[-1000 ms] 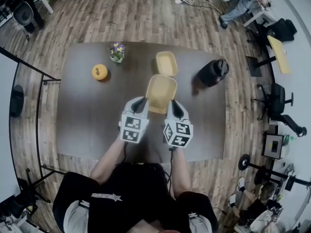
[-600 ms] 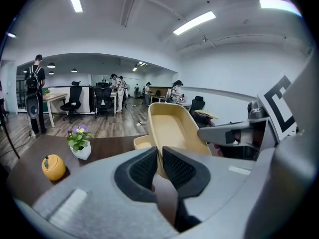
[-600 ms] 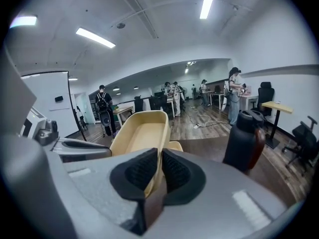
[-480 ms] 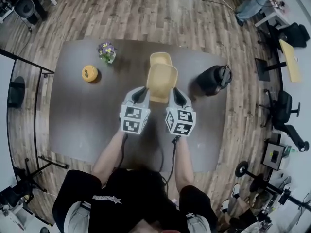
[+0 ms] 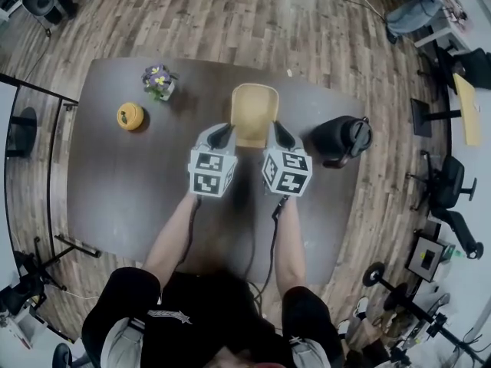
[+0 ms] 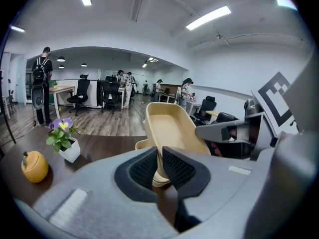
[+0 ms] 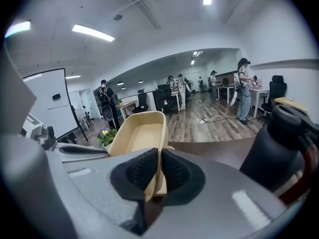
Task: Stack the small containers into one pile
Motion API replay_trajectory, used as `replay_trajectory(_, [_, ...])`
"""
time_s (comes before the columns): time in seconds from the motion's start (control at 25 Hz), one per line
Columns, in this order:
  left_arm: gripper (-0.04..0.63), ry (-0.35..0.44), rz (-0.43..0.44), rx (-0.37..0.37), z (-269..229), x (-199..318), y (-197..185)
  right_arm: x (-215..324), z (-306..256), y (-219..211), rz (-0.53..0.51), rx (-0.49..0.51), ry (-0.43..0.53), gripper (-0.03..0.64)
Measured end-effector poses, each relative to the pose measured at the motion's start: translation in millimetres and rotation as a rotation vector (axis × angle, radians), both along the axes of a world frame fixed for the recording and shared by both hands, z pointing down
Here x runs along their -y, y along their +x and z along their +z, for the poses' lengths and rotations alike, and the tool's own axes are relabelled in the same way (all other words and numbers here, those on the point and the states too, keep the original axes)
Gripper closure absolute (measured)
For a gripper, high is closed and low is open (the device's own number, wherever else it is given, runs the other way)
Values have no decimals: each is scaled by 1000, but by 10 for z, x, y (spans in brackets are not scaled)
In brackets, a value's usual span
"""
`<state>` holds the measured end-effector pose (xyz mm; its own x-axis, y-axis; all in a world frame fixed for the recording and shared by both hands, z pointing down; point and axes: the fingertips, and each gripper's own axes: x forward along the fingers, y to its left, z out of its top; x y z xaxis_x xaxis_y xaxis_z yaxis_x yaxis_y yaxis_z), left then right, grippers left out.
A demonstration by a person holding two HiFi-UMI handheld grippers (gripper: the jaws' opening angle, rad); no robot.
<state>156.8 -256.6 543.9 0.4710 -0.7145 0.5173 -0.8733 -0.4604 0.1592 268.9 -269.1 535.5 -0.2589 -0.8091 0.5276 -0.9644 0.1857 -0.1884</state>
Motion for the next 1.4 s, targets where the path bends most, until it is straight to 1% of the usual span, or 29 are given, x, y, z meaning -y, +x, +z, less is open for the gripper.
replay_trajectory(0.2, [552,-30,-24,10,202,206,48,263,181,32,-18,23,-43,594])
replay_trajectory(0.4, [554,-69,-33,19,377,314,44,406,402,11,-41,11,-94,594])
replay_trajectory(0.6, [554,-148,-35,13,543,297,92,431,614,35,-60,10,-168,594])
replay_trajectory(0.8, [554,-203,-28,15,689,308,112,463,764,18,-72,5,-228,595])
replay_trajectory(1.04, [554,-280,-30,1,817,302,125,496,914,20,-77,14,-291,595])
replay_trajectory(1.2, [554,-301,-31,12,890,331,104,512,991,7,-73,16,-321,595])
replay_trajectory(1.4, [554,-314,-34,18,960,357,94,518,1093,11,-61,22,-334,595])
